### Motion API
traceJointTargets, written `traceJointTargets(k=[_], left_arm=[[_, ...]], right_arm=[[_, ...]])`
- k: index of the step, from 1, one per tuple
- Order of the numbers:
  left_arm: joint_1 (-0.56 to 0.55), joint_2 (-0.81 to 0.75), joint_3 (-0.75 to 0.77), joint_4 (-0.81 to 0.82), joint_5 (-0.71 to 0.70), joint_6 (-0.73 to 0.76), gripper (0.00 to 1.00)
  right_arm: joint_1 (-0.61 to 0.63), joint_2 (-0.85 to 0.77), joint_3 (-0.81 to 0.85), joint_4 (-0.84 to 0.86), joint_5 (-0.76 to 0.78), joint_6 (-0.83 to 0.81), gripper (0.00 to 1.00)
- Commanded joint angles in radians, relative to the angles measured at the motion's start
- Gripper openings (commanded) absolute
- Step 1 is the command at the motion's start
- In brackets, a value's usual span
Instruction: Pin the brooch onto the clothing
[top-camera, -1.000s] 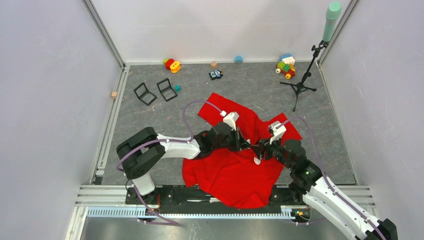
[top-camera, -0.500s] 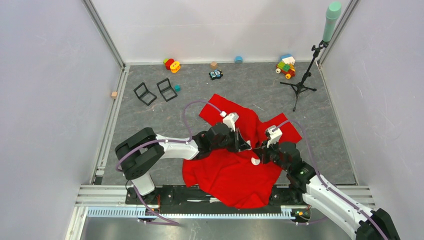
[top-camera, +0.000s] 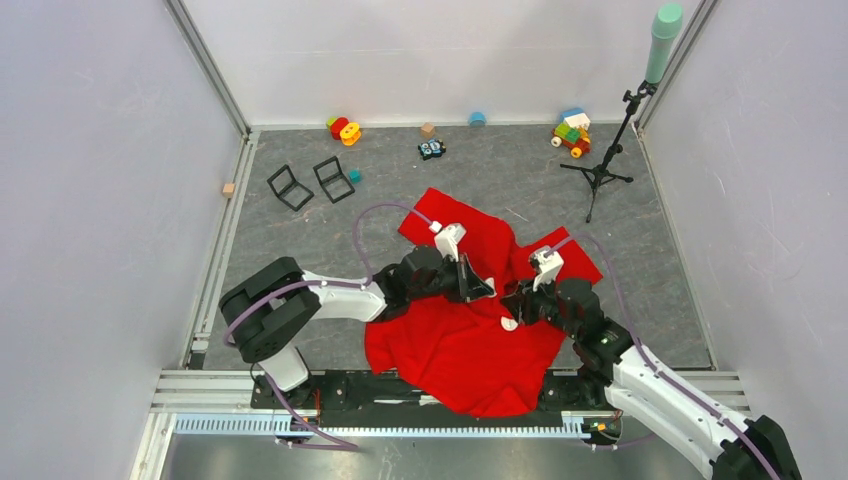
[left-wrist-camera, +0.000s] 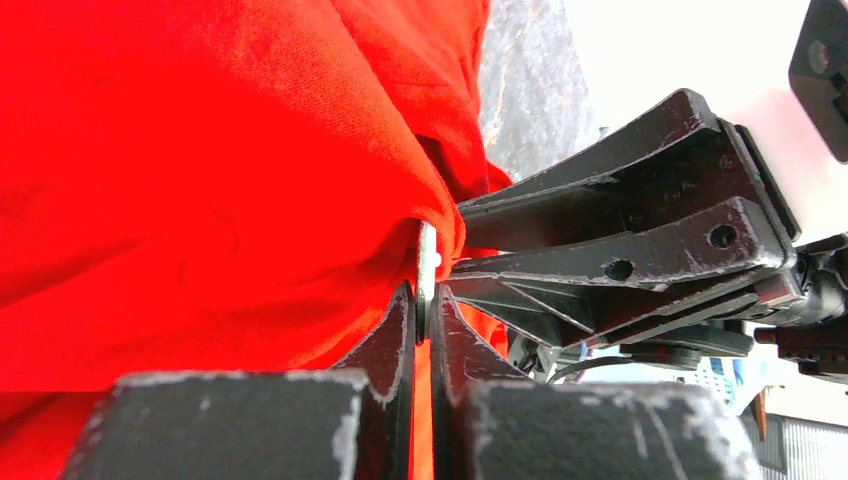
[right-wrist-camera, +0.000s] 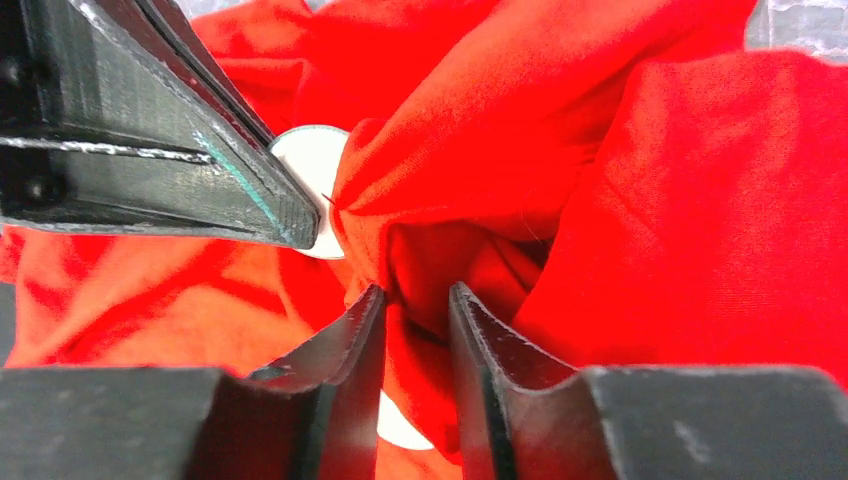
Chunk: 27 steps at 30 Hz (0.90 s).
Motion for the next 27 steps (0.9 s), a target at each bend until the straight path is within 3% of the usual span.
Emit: traceJointTargets(k=[1, 5, 11, 15, 27], left_arm=[[0.033, -0.073, -0.014, 0.163, 0.08, 0.006, 0.02], [0.054, -0.092, -0.043, 0.184, 0.198, 0.037, 0.02], [0.07, -0.171, -0.097, 0.153, 0.329, 0.106, 0.02], [0.085, -0.206, -0.107, 0.111, 0.395, 0.129, 0.02], [0.107, -0.252, -0.1, 0.135, 0.574, 0.101, 0.02]], right_arm=[[0.002, -0.034, 0.14, -0.159, 0.042, -0.031, 0.44], [0.001, -0.094, 0.2, -0.195, 0.026, -0.063, 0.7], [0.001, -0.133, 0.233, -0.139, -0.168, -0.133, 0.88], [0.0, -0.114, 0.255, -0.089, -0.308, -0.146, 0.92], [-0.001, -0.224, 0.173, -0.007, -0.417, -0.124, 0.93]])
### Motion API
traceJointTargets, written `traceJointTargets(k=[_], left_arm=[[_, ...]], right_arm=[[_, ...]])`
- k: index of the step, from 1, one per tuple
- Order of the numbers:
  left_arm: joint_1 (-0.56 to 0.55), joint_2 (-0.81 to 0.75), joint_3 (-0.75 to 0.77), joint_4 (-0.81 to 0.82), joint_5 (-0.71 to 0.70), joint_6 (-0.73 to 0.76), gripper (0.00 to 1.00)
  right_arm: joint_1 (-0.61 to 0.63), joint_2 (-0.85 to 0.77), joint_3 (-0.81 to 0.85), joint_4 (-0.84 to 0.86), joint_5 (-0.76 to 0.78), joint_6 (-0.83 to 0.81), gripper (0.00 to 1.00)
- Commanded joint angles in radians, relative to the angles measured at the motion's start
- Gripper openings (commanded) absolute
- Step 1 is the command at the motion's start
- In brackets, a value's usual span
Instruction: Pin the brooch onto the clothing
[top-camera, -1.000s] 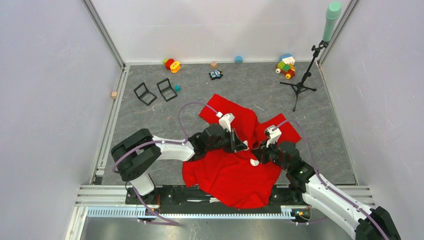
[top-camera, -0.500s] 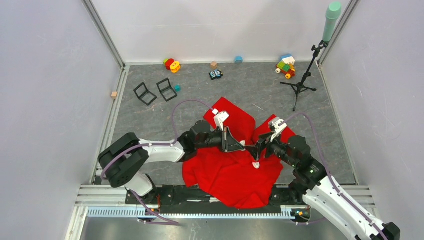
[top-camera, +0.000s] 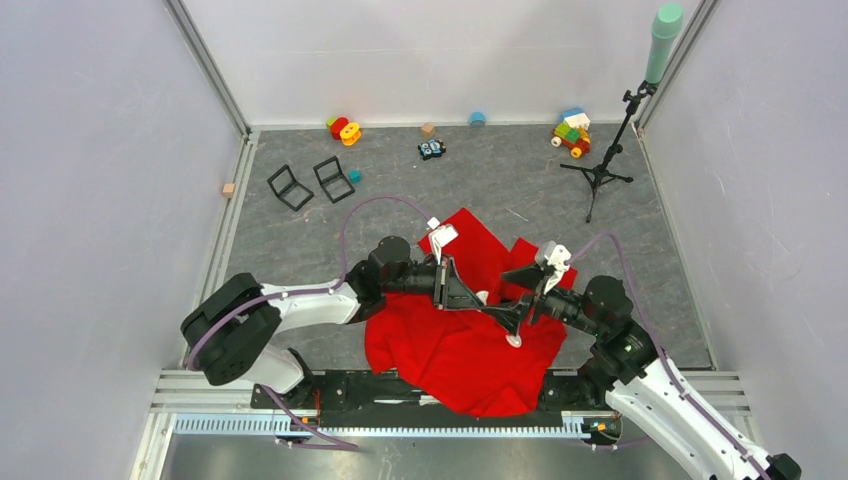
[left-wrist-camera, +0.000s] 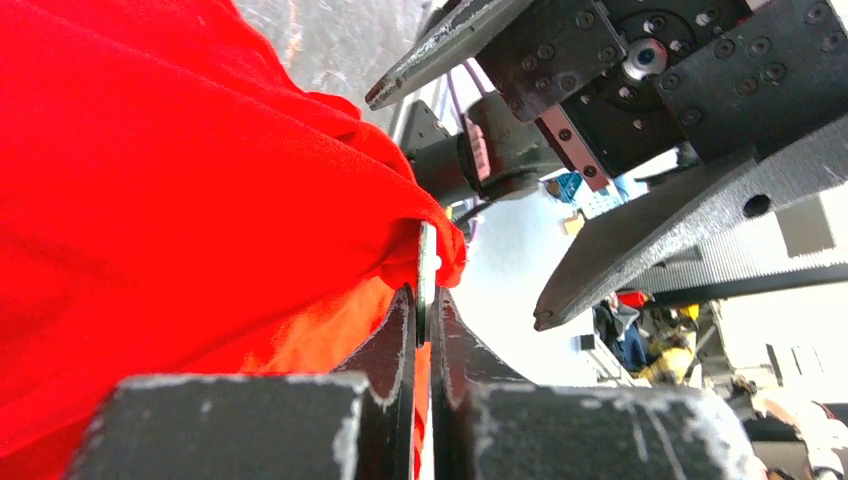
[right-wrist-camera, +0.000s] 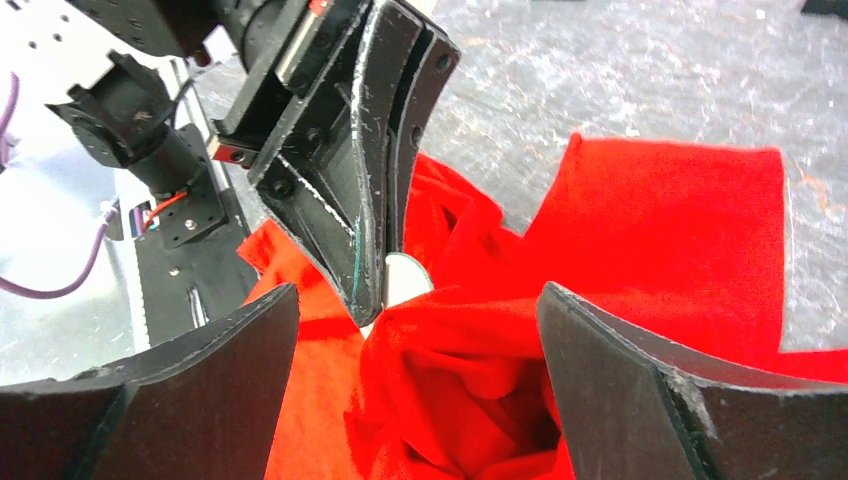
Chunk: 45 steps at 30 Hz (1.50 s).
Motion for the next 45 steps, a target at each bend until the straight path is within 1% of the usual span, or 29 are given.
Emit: traceJointTargets(k=[1, 4, 9, 11, 15, 17, 22, 26, 33, 36, 39, 45], left_arm=[[0.003, -0.062, 0.004, 0.038, 0.11, 0.027, 0.02], [0.003, -0.08, 0.008, -0.013, 0.144, 0.042, 0.02], [0.004, -0.112, 0.019, -0.077, 0.18, 0.064, 0.02], [0.003, -0.121, 0.021, -0.088, 0.189, 0.068, 0.02], [0.003, -0.131, 0.025, -0.095, 0.207, 0.068, 0.02], [0.004, -0.132, 0.03, -0.093, 0.217, 0.066, 0.02], [0.002, -0.149, 0.025, -0.089, 0.227, 0.063, 0.02], [0.002, -0.162, 0.022, -0.09, 0.24, 0.06, 0.02], [0.002, -0.177, 0.021, -0.117, 0.244, 0.071, 0.02], [0.002, -0.182, 0.022, -0.129, 0.247, 0.078, 0.02], [0.003, -0.183, 0.024, -0.142, 0.247, 0.084, 0.02], [0.002, -0.18, 0.029, -0.143, 0.247, 0.083, 0.02]], right_arm=[[0.0, -0.071, -0.032, 0.059, -0.068, -0.001, 0.91], [0.0, -0.121, -0.052, 0.058, -0.082, 0.015, 0.84], [-0.001, -0.173, -0.074, 0.073, -0.134, 0.053, 0.79], [0.0, -0.177, -0.082, 0.101, -0.164, 0.073, 0.75], [0.0, -0.184, -0.116, 0.221, -0.247, 0.149, 0.7], [-0.001, -0.183, -0.129, 0.261, -0.27, 0.175, 0.67], [0.0, -0.17, -0.151, 0.271, -0.266, 0.182, 0.61], [0.0, -0.14, -0.17, 0.308, -0.275, 0.201, 0.5], [0.0, -0.089, -0.195, 0.405, -0.288, 0.256, 0.37], [0.0, -0.069, -0.209, 0.451, -0.287, 0.287, 0.35], [0.0, -0.046, -0.222, 0.506, -0.305, 0.323, 0.35], [0.0, -0.022, -0.229, 0.554, -0.333, 0.348, 0.41]])
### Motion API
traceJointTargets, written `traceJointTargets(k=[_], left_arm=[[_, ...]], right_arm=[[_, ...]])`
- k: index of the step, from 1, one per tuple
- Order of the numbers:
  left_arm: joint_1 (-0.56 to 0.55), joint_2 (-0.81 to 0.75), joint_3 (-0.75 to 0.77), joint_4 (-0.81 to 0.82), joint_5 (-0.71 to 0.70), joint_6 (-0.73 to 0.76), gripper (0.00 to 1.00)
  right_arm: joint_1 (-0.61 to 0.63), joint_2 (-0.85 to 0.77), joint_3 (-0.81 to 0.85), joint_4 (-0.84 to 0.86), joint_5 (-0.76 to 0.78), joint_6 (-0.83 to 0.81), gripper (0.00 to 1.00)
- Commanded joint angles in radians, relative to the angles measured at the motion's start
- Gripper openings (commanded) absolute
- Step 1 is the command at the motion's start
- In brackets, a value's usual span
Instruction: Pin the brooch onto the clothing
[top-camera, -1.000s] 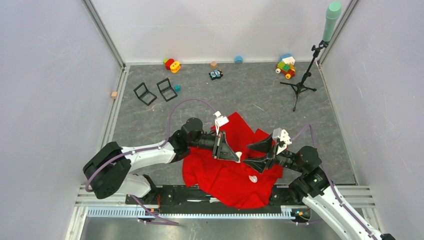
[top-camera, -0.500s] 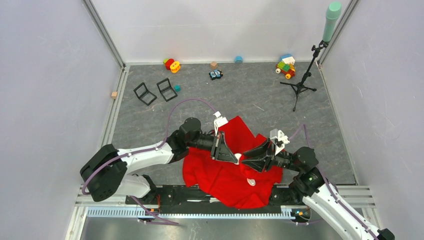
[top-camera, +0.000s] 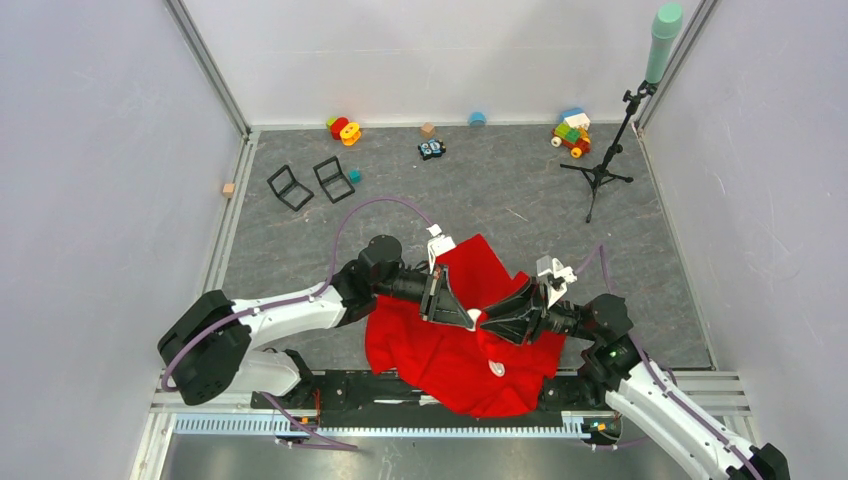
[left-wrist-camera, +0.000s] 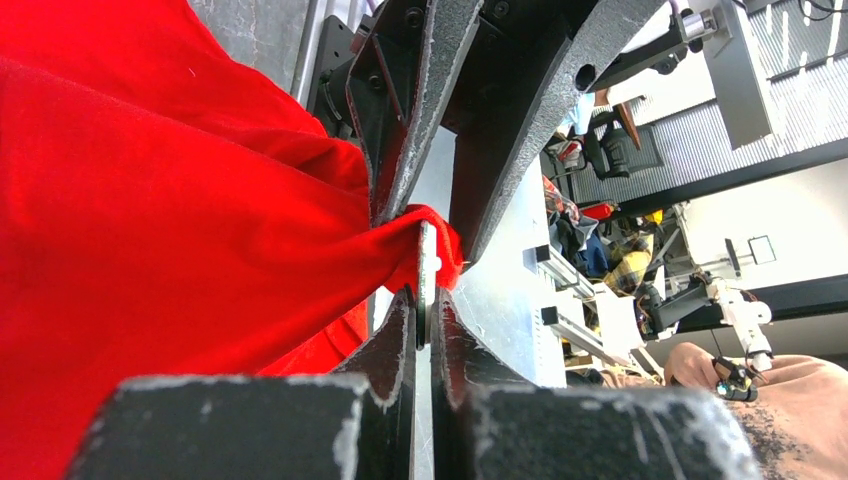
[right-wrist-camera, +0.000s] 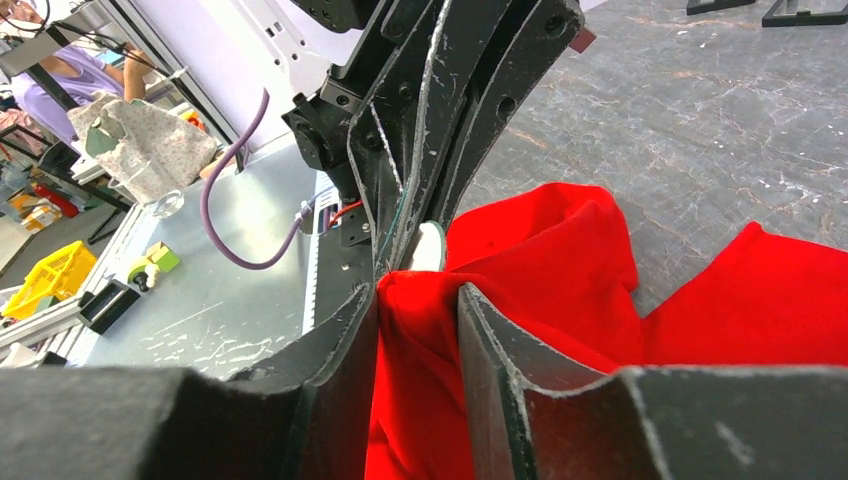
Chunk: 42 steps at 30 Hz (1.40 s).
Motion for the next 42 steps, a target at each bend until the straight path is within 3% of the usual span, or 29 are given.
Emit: traceJointTargets(k=[1, 6, 13, 21, 25, 42], left_arm=[[0.0, -0.03, 0.028, 0.026, 0.036, 0.034, 0.02], [0.0, -0.027, 0.029, 0.026, 0.038, 0.031, 0.02], [-0.01, -0.023, 0.039, 0.018, 0.042, 0.026, 0.02], [-0.032, -0.027, 0.049, -0.006, 0.042, 0.041, 0.02], [-0.044, -0.018, 0.052, -0.014, 0.051, 0.048, 0.02], [-0.122, 0.045, 0.116, -0.06, 0.054, 0.086, 0.02]], right_arm=[[0.0, 0.011, -0.01, 0.089, -0.032, 0.031, 0.42], [0.0, 0.028, -0.023, 0.092, -0.024, 0.029, 0.44], [0.0, 0.122, -0.017, 0.052, 0.026, 0.025, 0.33], [0.0, 0.252, -0.03, 0.08, 0.073, 0.052, 0.14], [0.0, 0.274, -0.035, 0.129, 0.052, 0.082, 0.13], [0.001, 0.412, 0.018, 0.065, 0.047, 0.096, 0.04]])
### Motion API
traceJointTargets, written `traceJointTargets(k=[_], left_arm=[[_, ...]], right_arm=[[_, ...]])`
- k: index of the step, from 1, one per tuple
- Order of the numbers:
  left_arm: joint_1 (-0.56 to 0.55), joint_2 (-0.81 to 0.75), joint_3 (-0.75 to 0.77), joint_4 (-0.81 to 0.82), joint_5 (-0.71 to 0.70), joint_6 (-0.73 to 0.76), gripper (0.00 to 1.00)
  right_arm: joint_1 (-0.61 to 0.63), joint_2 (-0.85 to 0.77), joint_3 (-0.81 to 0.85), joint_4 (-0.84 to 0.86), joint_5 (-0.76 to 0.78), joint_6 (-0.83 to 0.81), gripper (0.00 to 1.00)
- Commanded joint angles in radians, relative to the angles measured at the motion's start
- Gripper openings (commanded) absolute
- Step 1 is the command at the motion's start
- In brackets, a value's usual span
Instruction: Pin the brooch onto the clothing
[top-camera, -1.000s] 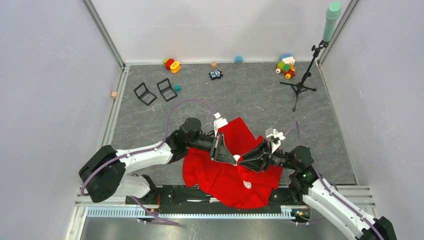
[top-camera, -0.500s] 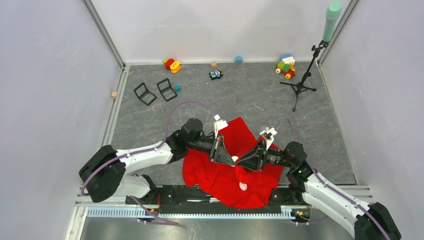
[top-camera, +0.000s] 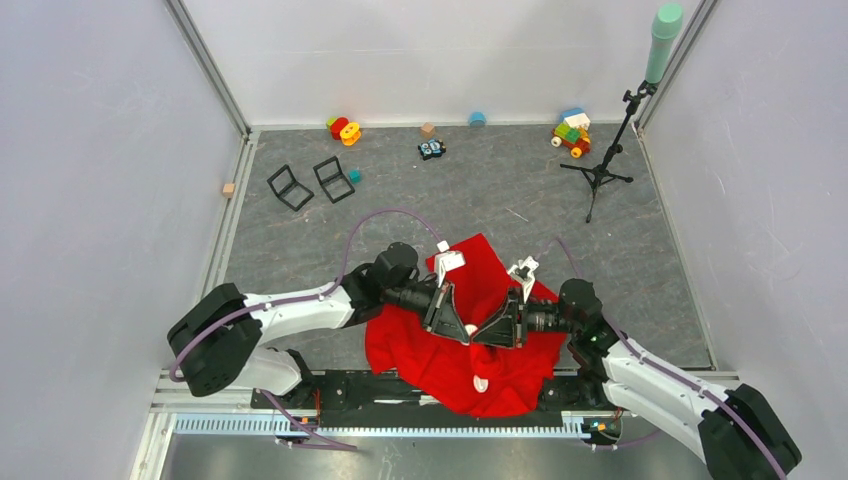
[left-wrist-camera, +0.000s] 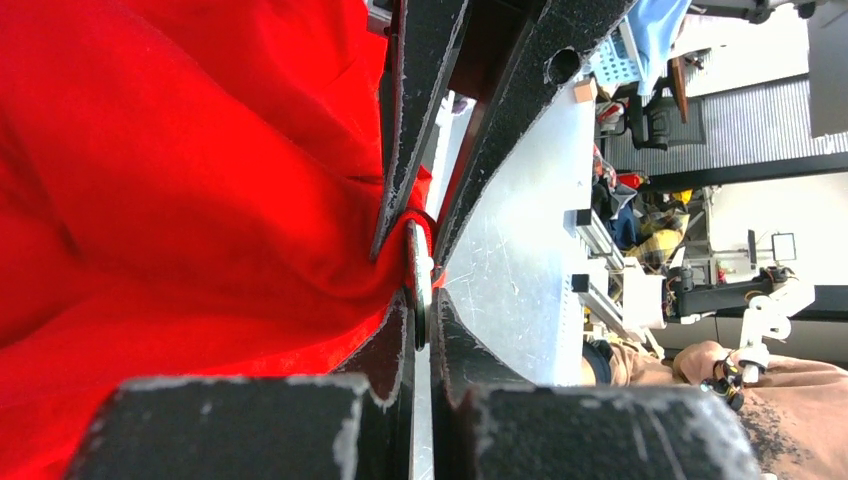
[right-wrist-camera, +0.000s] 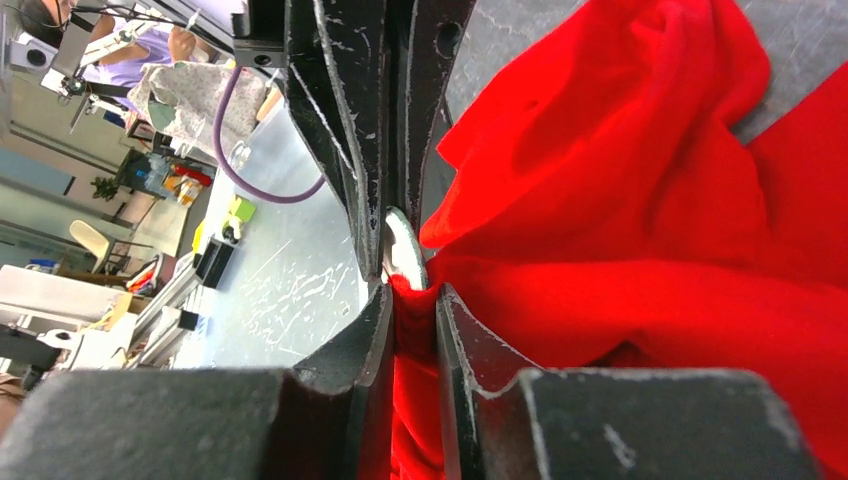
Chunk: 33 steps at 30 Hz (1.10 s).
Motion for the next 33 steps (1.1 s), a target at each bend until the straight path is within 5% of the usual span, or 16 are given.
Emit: traceJointTargets(k=[1, 33], left_arm=[[-0.081, -0.001, 0.103, 0.14, 0.097, 0.003, 0.02], [-0.185, -0.027, 0.099, 0.111, 0.016, 0.015, 0.02]], right_arm=[[-0.004, 0.055, 0.037, -0.022, 0.147, -0.025, 0.04], [-0.013, 0.146, -0.009, 0.002, 0.447, 0.196, 0.0]])
